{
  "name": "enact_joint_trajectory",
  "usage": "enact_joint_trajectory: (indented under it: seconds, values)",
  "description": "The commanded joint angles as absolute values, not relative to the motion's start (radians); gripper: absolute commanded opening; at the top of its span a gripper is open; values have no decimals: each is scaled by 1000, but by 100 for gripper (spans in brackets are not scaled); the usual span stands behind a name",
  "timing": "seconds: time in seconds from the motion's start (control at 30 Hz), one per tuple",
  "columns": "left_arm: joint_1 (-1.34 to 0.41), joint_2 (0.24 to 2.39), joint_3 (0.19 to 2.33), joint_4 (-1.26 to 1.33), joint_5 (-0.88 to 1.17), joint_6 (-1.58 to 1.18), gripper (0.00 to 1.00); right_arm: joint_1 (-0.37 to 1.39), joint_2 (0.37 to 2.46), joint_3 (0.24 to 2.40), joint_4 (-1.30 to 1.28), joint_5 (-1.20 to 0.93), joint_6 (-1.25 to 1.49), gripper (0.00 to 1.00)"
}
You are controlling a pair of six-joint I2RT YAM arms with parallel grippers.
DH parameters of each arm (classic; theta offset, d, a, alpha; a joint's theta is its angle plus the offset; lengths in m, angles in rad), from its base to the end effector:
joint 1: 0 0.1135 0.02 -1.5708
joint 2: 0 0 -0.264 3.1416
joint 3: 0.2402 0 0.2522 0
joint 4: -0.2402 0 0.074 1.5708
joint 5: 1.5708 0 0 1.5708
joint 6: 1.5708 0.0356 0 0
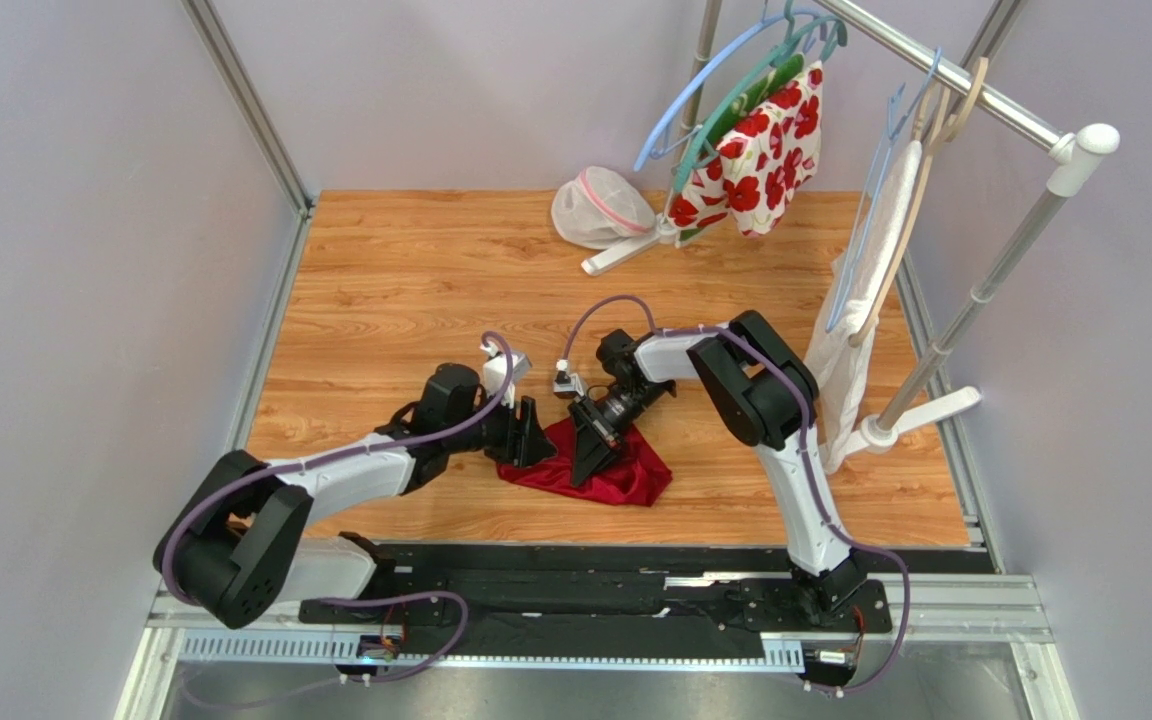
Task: Fold the napkin, place the utensils inside, and roll it up
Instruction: Roll the napkin with the utensil
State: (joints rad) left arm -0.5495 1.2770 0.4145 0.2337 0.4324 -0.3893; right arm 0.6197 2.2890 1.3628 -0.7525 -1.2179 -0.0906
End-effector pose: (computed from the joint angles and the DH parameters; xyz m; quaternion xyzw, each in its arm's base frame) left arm 0.1922 -0.1352 0.1566 0.1667 0.8598 -0.3710 0.3088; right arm 0.2896 0.2476 0.0667 0.2559 -0.7787 -0.5397 0.1920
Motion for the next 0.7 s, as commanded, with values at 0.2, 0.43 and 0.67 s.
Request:
enact_joint_trajectory:
  seconds: [0.2, 0.43, 0.67]
  values:
    - [-598, 1301, 436, 281, 460, -307, 57, 578, 2365, 1385, -770, -1072, -127, 0]
    - [-629, 1330, 468, 181, 434, -302, 57, 560, 2382, 1394, -775, -1097, -135, 0]
    - [-666, 1358, 471, 152, 433, -313, 53, 538, 2405, 1408, -776, -1109, -133, 0]
